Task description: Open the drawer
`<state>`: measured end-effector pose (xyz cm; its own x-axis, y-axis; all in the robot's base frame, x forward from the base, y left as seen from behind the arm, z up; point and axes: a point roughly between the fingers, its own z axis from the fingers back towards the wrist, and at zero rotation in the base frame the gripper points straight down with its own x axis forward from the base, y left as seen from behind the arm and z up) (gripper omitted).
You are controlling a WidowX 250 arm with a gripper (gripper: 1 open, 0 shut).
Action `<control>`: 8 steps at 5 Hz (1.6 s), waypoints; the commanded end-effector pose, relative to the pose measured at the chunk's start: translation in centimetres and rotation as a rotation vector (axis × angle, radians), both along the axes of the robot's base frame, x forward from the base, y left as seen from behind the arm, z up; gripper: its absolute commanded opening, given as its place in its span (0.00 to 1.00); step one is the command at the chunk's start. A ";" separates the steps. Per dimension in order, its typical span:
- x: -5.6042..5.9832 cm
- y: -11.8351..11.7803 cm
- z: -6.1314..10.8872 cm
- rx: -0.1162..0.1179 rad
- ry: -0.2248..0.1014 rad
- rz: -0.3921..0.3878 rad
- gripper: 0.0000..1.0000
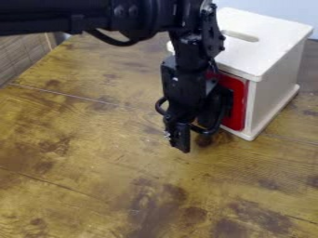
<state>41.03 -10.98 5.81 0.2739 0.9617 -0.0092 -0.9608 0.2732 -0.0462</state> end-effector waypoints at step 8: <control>0.9 1.8 1.2 -0.005 -0.004 -0.033 0.00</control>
<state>41.48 -10.55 5.44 0.3103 0.9503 -0.0244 -0.9505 0.3097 -0.0250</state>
